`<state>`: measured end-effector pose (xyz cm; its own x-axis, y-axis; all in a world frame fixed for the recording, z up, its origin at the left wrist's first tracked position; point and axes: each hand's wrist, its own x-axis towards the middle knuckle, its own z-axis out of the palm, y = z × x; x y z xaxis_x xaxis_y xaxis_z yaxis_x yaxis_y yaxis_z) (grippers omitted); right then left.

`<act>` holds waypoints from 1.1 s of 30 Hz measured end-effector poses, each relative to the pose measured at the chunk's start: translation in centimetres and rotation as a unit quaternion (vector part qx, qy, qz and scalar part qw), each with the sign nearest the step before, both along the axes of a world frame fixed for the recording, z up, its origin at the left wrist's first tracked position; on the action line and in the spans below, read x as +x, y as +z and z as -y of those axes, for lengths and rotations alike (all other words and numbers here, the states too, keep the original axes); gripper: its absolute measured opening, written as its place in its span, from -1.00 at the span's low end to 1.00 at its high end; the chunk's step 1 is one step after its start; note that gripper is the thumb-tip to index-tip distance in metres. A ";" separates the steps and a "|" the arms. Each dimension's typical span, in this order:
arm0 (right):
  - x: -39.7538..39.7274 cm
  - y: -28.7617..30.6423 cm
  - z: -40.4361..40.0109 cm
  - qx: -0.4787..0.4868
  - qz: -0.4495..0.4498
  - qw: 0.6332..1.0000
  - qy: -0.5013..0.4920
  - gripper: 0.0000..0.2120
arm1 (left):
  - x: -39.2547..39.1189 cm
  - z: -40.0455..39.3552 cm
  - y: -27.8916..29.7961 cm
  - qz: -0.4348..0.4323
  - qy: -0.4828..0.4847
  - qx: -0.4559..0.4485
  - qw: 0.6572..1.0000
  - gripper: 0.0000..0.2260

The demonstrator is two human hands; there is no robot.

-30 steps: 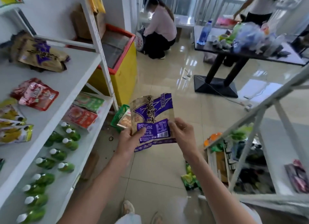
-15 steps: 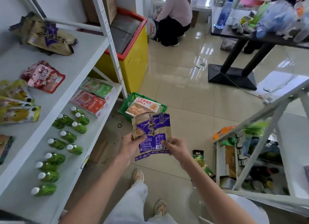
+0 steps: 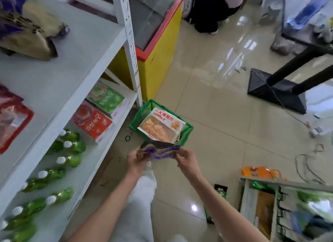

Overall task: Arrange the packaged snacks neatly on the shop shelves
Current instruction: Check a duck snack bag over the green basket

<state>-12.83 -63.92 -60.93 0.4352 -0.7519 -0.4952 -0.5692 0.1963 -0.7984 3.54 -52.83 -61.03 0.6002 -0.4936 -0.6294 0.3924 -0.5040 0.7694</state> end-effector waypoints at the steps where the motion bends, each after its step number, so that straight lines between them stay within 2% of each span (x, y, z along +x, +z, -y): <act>1: 2.5 -1.2 2.5 -0.010 -0.017 1.000 0.009 -0.82 | 1.9 2.0 -1.8 0.016 -0.013 0.011 1.000 -0.76; 3: 7.5 -4.1 7.0 -0.046 -0.035 0.998 0.024 -0.84 | 5.5 5.6 -4.6 0.057 -0.022 0.030 0.998 -0.82; 6: 15.6 -8.2 13.9 -0.101 -0.038 0.990 0.090 -0.73 | 10.7 10.4 -9.9 0.137 -0.030 0.071 0.988 -0.84; 9: 21.2 -13.2 19.8 -0.110 -0.056 0.979 0.164 -0.80 | 14.5 13.8 -15.4 0.117 -0.027 0.108 0.987 -0.89; 13: 26.2 -22.0 26.2 -0.108 -0.088 0.964 0.226 -0.82 | 16.7 18.4 -20.7 0.139 0.047 0.113 0.983 -0.85; 16: 28.8 -28.2 29.3 -0.095 -0.085 0.964 0.234 -0.84 | 18.7 21.7 -26.1 0.142 0.037 0.123 0.981 -0.87; 18: 30.7 -33.1 31.2 -0.098 -0.066 0.963 0.240 -0.86 | 20.3 22.9 -31.3 0.159 0.052 0.118 0.979 -0.77; 22: 32.8 -38.1 33.1 -0.110 -0.018 0.972 0.207 -0.87 | 21.9 24.5 -36.9 0.190 0.058 0.103 0.975 -0.72; 24: 33.5 -41.3 33.6 -0.111 -0.011 0.968 0.223 -0.87 | 22.0 25.0 -40.6 0.184 0.065 0.088 0.977 -0.69; 26: 33.8 -44.1 34.0 -0.120 -0.006 0.963 0.243 -0.88 | 21.9 25.1 -44.1 0.175 0.069 0.095 0.977 -0.59; 30: 33.8 -48.5 34.7 -0.103 -0.007 0.957 0.272 -0.84 | 22.1 24.7 -47.9 0.169 0.044 0.133 0.976 -0.41; 32: 33.6 -49.6 34.5 -0.088 -0.036 0.953 0.289 -0.95 | 22.1 24.3 -48.5 0.160 0.017 0.145 0.976 -0.41; 33: 33.5 -49.9 34.6 -0.082 -0.054 0.953 0.285 -0.87 | 22.0 23.9 -48.5 0.159 0.010 0.144 0.977 -0.46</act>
<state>20.67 -98.47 -110.84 0.7497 -0.4792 -0.4565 -0.6266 -0.2919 -0.7226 25.51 -76.70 -109.49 0.7959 -0.3098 -0.5201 0.1679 -0.7124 0.6814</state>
